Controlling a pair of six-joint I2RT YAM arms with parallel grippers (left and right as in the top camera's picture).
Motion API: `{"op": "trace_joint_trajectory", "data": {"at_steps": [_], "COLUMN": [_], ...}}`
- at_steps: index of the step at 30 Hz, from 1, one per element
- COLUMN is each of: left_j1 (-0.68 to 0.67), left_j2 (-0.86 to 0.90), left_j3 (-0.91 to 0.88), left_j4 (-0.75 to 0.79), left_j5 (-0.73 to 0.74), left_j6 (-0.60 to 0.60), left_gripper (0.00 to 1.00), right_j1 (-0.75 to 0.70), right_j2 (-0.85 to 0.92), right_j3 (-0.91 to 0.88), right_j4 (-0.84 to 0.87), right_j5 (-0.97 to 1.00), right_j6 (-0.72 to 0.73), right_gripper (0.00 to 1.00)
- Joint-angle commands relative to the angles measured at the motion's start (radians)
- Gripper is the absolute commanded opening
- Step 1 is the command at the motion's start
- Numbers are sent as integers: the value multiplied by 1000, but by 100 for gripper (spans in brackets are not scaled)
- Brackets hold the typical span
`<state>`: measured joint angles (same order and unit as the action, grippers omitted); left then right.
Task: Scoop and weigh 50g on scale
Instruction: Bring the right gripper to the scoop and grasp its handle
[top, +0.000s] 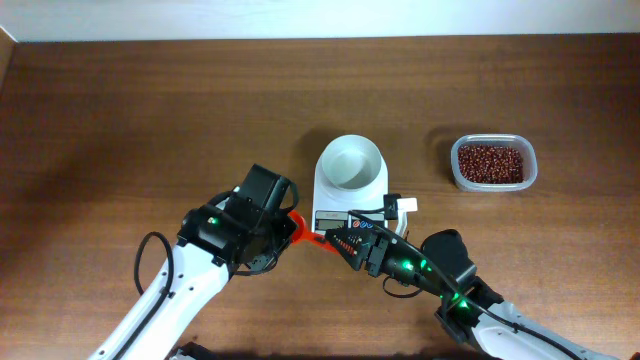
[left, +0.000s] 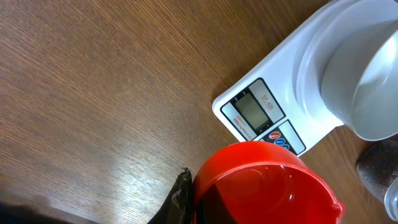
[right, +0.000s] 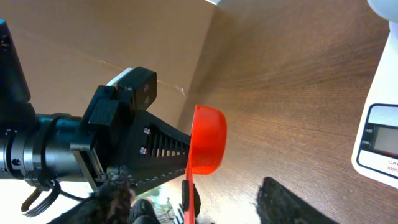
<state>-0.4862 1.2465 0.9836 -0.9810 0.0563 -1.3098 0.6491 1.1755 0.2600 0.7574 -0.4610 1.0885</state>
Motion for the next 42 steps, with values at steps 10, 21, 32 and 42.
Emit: {"op": "trace_joint_trajectory", "data": {"at_steps": [10, 21, 32, 42], "left_j1": [-54, -55, -90, -90], "left_j2": [5, 5, 5, 5], "left_j3": [16, 16, 15, 15], "left_j4": [-1, 0, -15, -50], "left_j5": [26, 22, -29, -53], "left_j6": [-14, -29, -29, -29], "left_gripper": [0, 0, 0, 0], "right_j1": [66, 95, 97, 97], "right_j2": [5, 5, 5, 5], "right_j3": [21, 21, 21, 21], "right_j4": [17, 18, 17, 17], "right_j5": [-2, -21, -20, -14], "right_j6": [-5, 51, 53, 53], "right_gripper": [46, 36, 30, 24]}}
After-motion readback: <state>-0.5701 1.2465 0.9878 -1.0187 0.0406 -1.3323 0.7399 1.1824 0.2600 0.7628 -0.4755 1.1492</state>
